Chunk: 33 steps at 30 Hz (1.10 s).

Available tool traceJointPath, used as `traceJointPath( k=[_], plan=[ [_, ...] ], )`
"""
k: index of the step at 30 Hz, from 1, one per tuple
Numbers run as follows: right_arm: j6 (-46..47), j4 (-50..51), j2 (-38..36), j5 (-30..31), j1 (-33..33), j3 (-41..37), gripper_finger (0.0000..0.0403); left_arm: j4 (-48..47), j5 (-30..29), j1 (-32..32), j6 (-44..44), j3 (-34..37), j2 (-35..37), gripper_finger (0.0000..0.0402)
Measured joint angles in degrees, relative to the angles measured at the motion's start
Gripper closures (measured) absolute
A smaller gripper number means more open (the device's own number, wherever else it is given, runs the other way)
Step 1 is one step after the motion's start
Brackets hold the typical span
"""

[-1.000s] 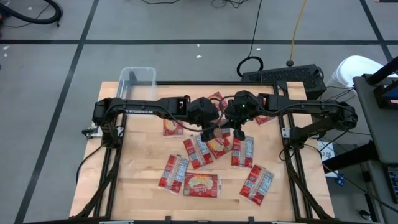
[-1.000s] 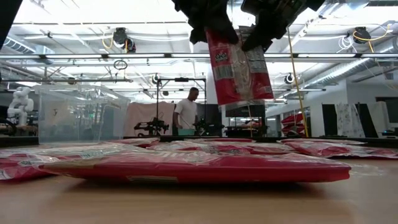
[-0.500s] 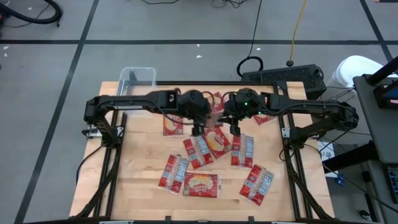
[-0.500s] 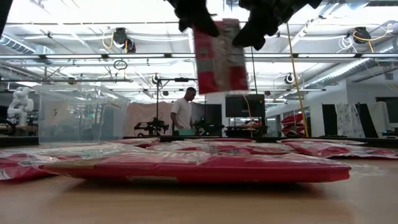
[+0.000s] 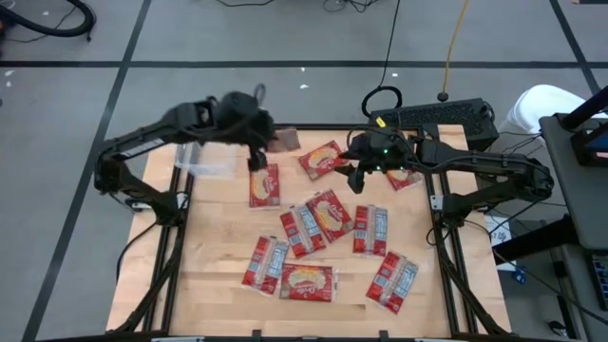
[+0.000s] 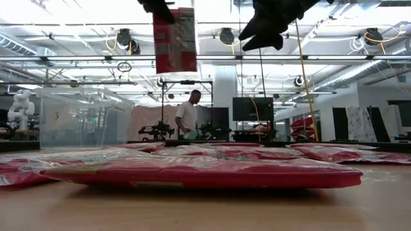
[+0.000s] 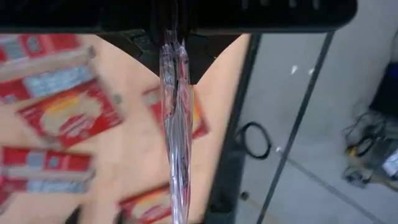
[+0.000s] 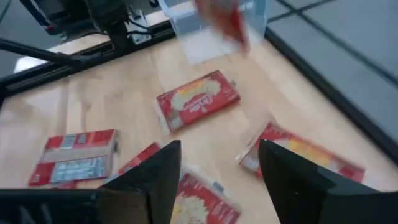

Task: Sort popcorn bags into baskets
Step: Put the red popcorn bag into the transparent container

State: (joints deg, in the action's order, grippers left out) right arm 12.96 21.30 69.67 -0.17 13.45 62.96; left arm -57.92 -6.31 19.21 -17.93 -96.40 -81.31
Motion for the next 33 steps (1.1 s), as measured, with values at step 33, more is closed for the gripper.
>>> traceJointPath(
  k=[33],
  plan=[
    [28.35, -6.69, -0.02, 7.83, -12.36, -0.03, 0.0193, -4.23, 8.88, 36.98, -23.42, 20.3, 15.12, 0.0384]
  ],
)
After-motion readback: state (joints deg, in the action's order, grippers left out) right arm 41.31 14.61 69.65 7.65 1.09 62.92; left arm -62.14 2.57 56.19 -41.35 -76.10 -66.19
